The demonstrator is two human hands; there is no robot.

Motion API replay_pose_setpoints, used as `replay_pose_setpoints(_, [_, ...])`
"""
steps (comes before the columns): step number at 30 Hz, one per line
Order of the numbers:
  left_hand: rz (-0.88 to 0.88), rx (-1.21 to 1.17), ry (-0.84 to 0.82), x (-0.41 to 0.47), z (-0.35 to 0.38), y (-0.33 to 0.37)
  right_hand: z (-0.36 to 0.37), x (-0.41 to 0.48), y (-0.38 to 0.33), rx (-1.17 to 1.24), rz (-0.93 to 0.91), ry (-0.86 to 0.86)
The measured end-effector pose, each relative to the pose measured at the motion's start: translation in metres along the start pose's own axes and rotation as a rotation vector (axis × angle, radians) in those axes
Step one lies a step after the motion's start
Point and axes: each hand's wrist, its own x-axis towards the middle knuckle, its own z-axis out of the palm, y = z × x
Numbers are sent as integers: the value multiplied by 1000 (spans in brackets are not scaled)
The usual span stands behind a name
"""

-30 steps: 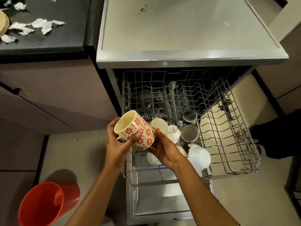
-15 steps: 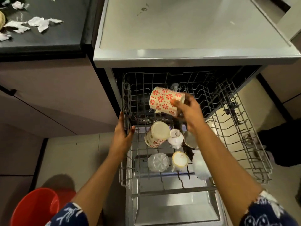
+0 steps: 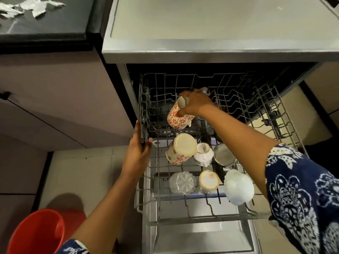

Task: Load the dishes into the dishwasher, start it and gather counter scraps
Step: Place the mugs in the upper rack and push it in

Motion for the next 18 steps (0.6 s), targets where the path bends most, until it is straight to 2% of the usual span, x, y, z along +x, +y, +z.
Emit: replay_pose_setpoints(18, [2,54,9,0,2,-3,41,8,-1,36,18,-46])
